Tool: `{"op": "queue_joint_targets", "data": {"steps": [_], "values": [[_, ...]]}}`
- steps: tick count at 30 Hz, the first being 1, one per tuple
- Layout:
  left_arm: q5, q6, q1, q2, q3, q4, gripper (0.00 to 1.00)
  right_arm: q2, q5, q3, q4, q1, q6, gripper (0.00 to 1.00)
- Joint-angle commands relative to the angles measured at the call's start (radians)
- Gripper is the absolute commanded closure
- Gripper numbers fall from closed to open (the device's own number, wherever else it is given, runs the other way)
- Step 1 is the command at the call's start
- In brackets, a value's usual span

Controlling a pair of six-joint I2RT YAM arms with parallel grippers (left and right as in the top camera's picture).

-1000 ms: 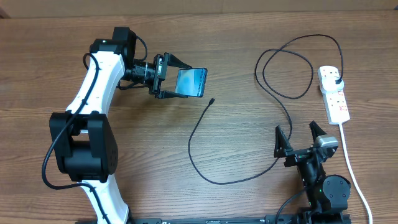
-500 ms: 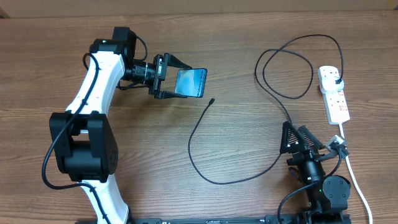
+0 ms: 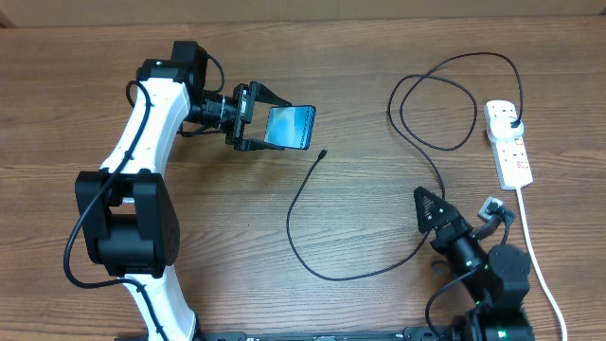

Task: Plug charger to phone and switch on socket
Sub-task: 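Move the right gripper from rest toward the held phone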

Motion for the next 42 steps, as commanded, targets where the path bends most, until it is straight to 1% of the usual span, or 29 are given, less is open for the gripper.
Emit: {"op": "queue_joint_targets", "data": {"steps": [1, 5, 10, 16, 19, 23, 33, 38, 42], "values": [[0.028, 0.002, -0.002, -0.004, 0.031, -0.002, 0.46, 0.113, -0.042, 0.143, -0.011, 0.004, -0.108, 0.00], [0.025, 0.002, -0.002, -0.004, 0.031, -0.002, 0.46, 0.264, -0.046, 0.303, -0.122, 0.004, -0.204, 0.01], [-0.015, 0.002, -0.002, -0.004, 0.031, -0.002, 0.46, 0.442, -0.071, 0.527, -0.310, 0.004, -0.333, 0.00], [-0.024, 0.002, -0.002, -0.004, 0.031, -0.002, 0.46, 0.613, -0.098, 0.779, -0.527, 0.004, -0.423, 0.00], [-0.024, 0.002, -0.002, -0.004, 0.031, -0.002, 0.46, 0.660, -0.123, 0.855, -0.603, 0.004, -0.450, 0.00], [-0.025, 0.002, -0.002, -0.004, 0.031, -0.002, 0.45, 0.687, -0.075, 0.870, -0.621, 0.004, -0.441, 0.00], [-0.103, 0.004, -0.002, -0.004, 0.031, -0.002, 0.45, 0.793, -0.104, 0.870, -0.697, 0.004, -0.443, 0.00], [-0.172, 0.006, -0.006, -0.004, 0.030, -0.005, 0.46, 0.833, -0.143, 0.870, -0.652, 0.024, -0.450, 0.00], [-0.223, 0.005, -0.021, -0.004, 0.030, -0.022, 0.46, 0.872, -0.174, 0.870, -0.592, 0.078, -0.448, 0.00]]}}
